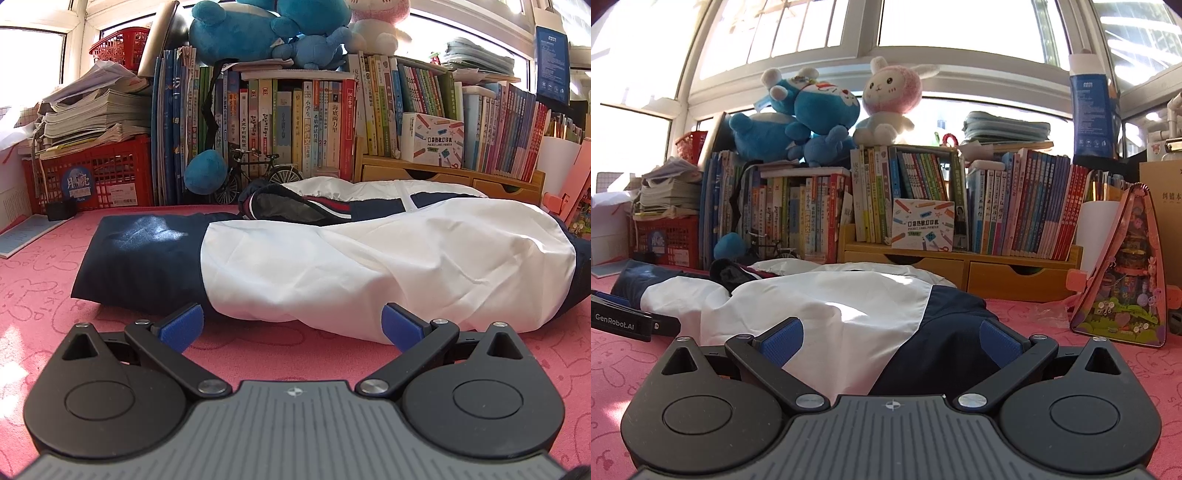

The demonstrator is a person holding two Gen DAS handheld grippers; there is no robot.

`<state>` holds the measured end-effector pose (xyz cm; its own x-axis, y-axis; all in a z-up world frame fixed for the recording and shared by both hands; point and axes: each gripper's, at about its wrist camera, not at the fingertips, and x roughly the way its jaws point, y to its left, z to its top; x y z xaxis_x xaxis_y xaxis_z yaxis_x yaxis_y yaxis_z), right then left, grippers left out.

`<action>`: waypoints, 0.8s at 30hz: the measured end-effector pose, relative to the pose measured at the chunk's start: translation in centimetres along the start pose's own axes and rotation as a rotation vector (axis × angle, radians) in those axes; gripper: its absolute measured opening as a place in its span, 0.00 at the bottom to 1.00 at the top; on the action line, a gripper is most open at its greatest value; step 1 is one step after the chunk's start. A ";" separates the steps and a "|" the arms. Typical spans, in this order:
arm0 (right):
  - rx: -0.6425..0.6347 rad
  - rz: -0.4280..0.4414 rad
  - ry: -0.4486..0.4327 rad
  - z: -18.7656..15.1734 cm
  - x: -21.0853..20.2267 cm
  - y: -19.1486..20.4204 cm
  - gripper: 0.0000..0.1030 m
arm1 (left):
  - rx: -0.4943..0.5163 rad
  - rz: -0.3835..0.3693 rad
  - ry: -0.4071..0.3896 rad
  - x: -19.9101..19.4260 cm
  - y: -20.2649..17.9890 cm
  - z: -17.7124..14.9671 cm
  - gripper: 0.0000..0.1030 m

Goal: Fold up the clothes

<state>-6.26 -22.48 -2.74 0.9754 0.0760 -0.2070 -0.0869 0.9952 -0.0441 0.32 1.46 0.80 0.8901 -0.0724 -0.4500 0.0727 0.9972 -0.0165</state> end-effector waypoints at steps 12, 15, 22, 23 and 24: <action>-0.280 0.077 0.212 2.5 7.0 5.1 1.00 | 0.019 0.006 0.037 0.7 -0.4 -0.1 1.00; -0.285 0.130 0.346 2.7 9.8 5.9 0.96 | 0.007 0.002 0.043 0.7 -0.2 -0.2 1.00; -0.242 0.282 0.494 2.8 6.7 4.5 0.22 | -0.031 -0.013 0.032 0.6 0.4 -0.1 1.00; -0.239 0.296 0.505 2.9 6.0 4.2 0.21 | -0.033 -0.015 0.033 0.6 0.5 -0.1 1.00; -0.237 0.277 0.484 3.5 6.4 4.0 0.21 | -0.034 -0.016 0.034 0.6 0.5 -0.1 1.00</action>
<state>0.35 -17.76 -0.78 0.7117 0.2385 -0.6608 -0.4217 0.8973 -0.1304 0.87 1.93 0.40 0.8732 -0.0882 -0.4793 0.0711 0.9960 -0.0538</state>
